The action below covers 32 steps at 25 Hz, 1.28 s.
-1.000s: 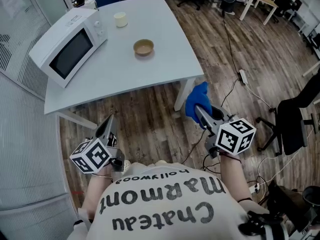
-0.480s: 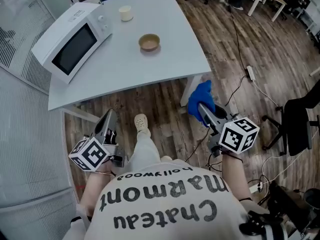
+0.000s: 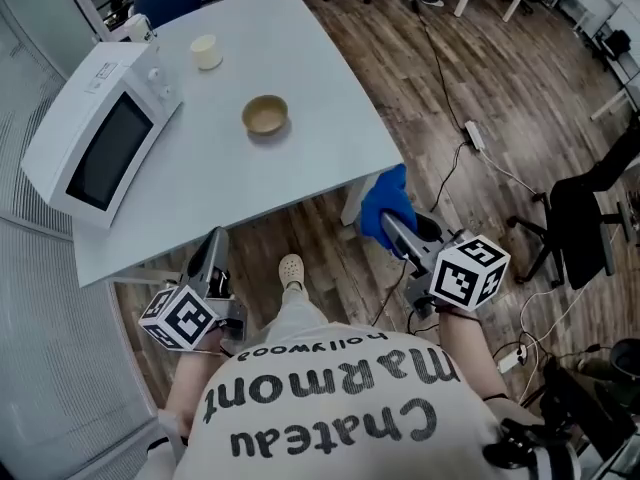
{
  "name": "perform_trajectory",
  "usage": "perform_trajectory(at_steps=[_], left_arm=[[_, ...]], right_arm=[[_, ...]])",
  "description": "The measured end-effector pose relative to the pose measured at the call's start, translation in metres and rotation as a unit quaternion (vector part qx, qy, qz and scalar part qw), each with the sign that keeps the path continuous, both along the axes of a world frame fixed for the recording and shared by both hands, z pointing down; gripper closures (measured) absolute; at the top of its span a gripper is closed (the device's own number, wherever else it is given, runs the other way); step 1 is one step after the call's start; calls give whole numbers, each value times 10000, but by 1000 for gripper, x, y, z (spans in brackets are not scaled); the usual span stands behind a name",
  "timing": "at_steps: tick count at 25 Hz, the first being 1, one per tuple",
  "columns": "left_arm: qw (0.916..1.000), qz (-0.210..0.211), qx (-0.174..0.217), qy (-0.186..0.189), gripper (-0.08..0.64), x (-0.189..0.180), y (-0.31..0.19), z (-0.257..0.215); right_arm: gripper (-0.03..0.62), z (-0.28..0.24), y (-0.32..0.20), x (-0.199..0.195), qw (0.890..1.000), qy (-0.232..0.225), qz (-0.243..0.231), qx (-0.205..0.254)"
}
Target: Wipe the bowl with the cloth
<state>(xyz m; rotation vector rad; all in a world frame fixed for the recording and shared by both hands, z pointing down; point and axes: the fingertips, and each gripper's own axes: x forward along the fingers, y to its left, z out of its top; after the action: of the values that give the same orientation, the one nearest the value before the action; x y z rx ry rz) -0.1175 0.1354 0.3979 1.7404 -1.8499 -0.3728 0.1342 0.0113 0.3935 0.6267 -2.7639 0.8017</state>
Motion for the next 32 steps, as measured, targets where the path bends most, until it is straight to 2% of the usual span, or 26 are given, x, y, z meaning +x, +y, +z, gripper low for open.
perform_trajectory(at_steps=[2,6,9,18,26,27,29,32], left_arm=[[9996,194,94,171,557,-11,-23,1],[9986,528,34,46,558,-39,-62,-1],[9977,657,-77,124,558,-66,-89,-1],[9969,753,-137,201,558,-147,-149,8],[9963,584,-625,79,538,-159,-172,37],[9956,618,-693,131,527,-160,-175,43],[9933,730,-859,261,449,-159,-183,56],[9883,980,-1125,331,376,-149,-198,73]], right_arm=[[534,0,-17,-17,10000,57,58,-21],[533,-6,-48,-60,9998,175,49,104],[532,-11,-67,-95,9996,243,-44,135],[533,-20,-126,-178,9987,280,175,387],[532,5,-139,-198,9989,420,209,-19],[532,10,-139,-203,9988,451,179,-67],[532,18,-139,-214,9986,500,81,-148],[532,28,-141,-227,9981,565,-42,-250]])
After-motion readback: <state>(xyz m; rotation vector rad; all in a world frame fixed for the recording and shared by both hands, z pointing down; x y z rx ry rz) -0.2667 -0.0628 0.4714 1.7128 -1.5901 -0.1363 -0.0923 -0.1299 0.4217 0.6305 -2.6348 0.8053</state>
